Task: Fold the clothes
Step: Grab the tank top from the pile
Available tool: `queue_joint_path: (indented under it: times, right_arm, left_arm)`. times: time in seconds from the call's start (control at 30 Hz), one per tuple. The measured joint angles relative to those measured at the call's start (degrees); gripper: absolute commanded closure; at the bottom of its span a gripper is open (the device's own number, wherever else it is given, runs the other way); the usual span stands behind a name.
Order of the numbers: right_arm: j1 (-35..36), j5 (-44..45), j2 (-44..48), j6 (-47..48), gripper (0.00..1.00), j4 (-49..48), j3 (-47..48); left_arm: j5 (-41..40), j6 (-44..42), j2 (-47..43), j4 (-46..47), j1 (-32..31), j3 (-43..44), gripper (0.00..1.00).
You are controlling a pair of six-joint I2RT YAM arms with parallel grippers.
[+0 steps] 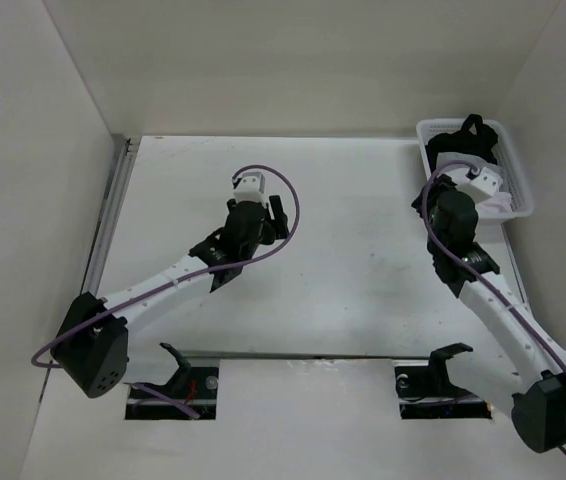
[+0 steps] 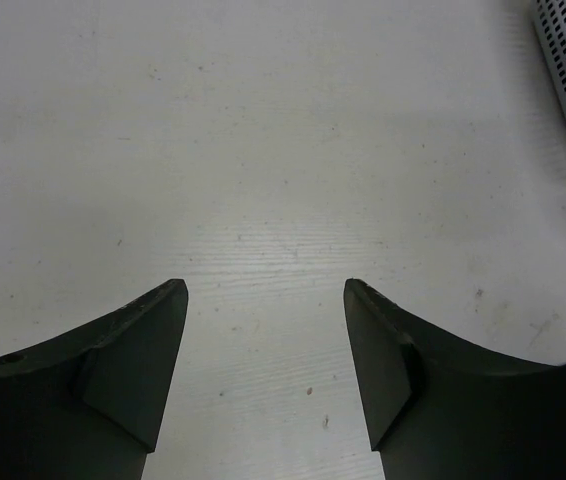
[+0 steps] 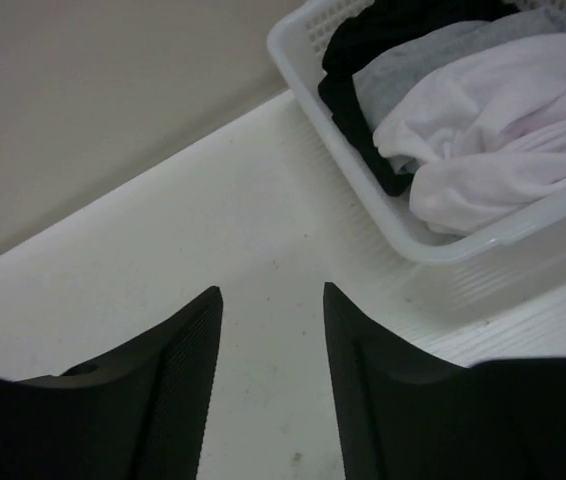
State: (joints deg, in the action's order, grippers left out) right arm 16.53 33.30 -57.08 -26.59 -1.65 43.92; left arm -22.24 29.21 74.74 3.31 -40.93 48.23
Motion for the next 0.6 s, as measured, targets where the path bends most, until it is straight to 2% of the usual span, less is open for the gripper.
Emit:
queue_joint_path:
  times: [0.07,0.13,0.17,0.2,0.27,0.3,0.33,0.4,0.53,0.6]
  right_arm:
    - [-1.68,0.0,0.0,0.0,0.45,0.04,0.7]
    - [-3.52,0.02,-0.02,0.0,0.49,0.02,1.38]
    - [-4.44,0.07,-0.02,-0.02,0.56,0.02,1.68]
    - [-5.29,0.15,-0.13,-0.11,0.67,0.0,1.99]
    - [-6.58,0.22,-0.81,-0.11,0.93,-0.11,2.58]
    - [-7.08,0.28,-1.4,-0.17,0.99,-0.22,2.89]
    - [-7.67,0.44,-2.23,-0.42,1.0,-0.31,3.21]
    - [-9.11,0.59,-4.76,-0.61,0.98,-0.15,4.48]
    - [-14.8,1.38,-12.72,-0.98,0.6,-0.09,8.87]
    - [-18.14,1.55,-16.98,-1.38,0.48,0.0,10.86]
  left_arm:
    - [0.15,-0.11,0.02,0.33,0.0,0.0,0.37]
    - [0.42,-0.13,0.07,0.44,0.0,0.0,0.37]
    - [0.52,-0.13,0.2,0.55,-0.04,0.0,0.37]
    - [0.7,-0.13,0.42,0.74,-0.15,0.0,0.37]
    - [0.92,-0.13,0.94,0.83,-0.44,0.0,0.37]
    - [1.05,-0.13,1.2,0.83,-0.68,0.0,0.38]
    - [1.09,-0.13,1.4,0.85,-0.9,0.0,0.38]
    - [1.27,-0.24,1.62,0.9,-1.25,0.0,0.38]
    - [1.49,-0.33,1.64,1.2,-1.95,0.0,0.38]
    - [1.7,-0.33,1.64,1.27,-2.49,0.0,0.38]
